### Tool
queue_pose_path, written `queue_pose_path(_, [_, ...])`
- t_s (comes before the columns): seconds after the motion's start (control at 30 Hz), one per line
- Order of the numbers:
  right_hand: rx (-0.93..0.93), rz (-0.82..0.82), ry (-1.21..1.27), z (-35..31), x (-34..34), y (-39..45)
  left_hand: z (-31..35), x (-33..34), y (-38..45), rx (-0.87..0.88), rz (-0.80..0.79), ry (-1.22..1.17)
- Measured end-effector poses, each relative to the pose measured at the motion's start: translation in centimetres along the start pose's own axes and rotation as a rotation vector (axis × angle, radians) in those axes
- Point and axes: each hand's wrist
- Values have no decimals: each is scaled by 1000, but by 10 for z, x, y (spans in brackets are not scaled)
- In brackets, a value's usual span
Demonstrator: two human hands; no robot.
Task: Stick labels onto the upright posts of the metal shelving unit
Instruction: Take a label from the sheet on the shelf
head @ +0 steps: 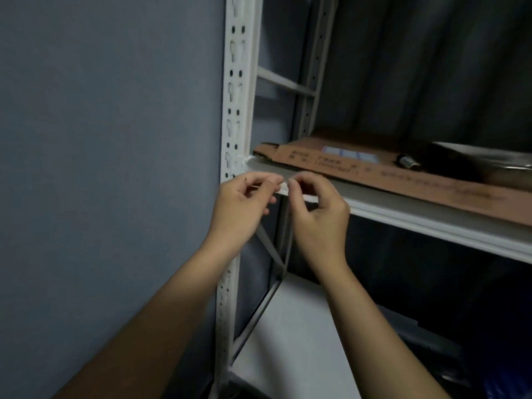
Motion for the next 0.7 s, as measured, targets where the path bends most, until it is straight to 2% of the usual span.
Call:
queue_pose_path(0.13, [28, 4, -52, -19, -52, 27, 39, 34, 20, 80, -65, 61])
queue_pose_path(0.33, [142, 30, -405, -26, -149, 61, 74, 107, 49, 111, -142, 117])
queue_pose_path(0.5, [431, -15, -712, -12, -236, 83, 93, 159, 66, 133, -242, 115])
queue_pose_path(0.6, [603, -71, -669, -4, -273, 91, 99, 185, 75, 119, -282, 129])
queue_pose_path(0.7, [663, -94, -619, 0, -293, 96, 102, 205, 84, 94, -304, 156])
Point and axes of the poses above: each hand's wrist, its own y-axis towards the middle knuckle, its own x-axis out of the palm, z = x × y, and after that the axes turned 13 degrees about -z, right-handed
